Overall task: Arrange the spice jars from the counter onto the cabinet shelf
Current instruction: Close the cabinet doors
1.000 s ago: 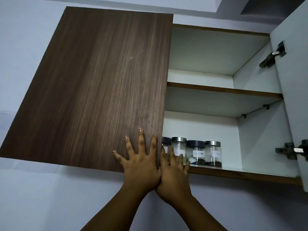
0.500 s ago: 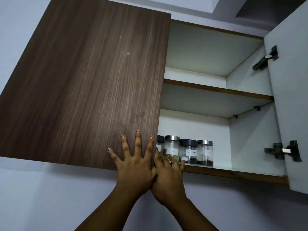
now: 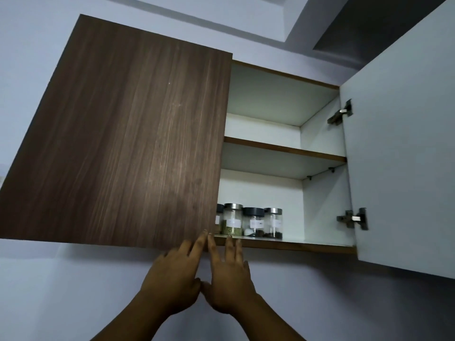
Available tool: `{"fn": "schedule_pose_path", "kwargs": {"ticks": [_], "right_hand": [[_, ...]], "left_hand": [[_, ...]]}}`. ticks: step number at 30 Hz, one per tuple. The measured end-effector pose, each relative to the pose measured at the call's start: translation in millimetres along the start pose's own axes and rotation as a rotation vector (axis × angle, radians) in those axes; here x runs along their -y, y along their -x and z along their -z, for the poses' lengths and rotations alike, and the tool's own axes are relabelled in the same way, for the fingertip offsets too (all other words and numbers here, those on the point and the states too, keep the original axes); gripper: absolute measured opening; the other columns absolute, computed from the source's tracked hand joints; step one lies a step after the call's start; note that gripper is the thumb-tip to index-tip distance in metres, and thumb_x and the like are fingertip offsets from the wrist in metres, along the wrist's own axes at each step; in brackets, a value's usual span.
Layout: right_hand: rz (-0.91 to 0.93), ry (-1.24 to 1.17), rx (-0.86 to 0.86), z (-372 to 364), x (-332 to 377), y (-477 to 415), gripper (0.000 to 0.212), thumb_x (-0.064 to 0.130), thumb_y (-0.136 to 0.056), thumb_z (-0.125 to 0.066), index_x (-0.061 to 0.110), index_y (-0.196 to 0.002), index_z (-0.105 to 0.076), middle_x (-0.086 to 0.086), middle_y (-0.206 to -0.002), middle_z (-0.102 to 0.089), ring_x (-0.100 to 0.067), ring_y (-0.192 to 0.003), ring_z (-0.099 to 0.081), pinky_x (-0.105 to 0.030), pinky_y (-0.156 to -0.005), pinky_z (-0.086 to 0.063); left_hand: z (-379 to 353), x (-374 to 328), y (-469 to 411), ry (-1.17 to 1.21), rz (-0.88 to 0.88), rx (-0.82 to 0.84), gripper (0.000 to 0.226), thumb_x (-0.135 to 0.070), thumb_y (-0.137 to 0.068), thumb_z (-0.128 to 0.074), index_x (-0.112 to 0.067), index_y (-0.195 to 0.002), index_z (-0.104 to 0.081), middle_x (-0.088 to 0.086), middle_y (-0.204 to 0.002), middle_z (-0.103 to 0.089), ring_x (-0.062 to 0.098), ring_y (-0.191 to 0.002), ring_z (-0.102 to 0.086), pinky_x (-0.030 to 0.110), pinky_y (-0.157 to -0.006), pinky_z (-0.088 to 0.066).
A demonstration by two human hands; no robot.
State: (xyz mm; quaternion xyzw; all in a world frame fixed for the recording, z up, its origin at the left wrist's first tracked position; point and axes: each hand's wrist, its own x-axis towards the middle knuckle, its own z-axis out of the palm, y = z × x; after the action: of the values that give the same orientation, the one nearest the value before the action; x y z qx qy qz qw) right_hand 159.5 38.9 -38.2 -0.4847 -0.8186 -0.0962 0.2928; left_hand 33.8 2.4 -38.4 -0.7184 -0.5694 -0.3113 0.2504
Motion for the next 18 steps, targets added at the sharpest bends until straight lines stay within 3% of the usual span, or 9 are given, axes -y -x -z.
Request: {"fn": "schedule_pose_path", "kwargs": {"ticks": [10,18], "right_hand": [[-0.137,0.178,-0.222,86,-23,98,0.093,0.049,-0.089,-0.053,0.030,-0.147,0.017,-0.010,-0.157,0.019,-0.032,-0.142,0.023,-0.048,-0.117,-0.004],[-0.449,0.346,-0.340,167,-78,204,0.087,0.060,-0.088,-0.043,0.027,-0.150,0.009,-0.012,-0.158,0.013,-0.034,-0.144,0.017,-0.054,-0.115,-0.001]], "left_hand": [[44,-88,23,0.149,-0.219,-0.039,0.081,-0.044,-0.090,-0.047,-0.026,-0.149,0.007,-0.003,-0.157,-0.010,0.017,-0.142,-0.019,0.034,-0.111,-0.029],[67,-209,52,0.237,-0.513,-0.071,0.081,-0.035,-0.089,-0.049,-0.029,-0.148,0.007,-0.004,-0.157,-0.004,0.018,-0.143,-0.013,0.033,-0.113,-0.023]]}}
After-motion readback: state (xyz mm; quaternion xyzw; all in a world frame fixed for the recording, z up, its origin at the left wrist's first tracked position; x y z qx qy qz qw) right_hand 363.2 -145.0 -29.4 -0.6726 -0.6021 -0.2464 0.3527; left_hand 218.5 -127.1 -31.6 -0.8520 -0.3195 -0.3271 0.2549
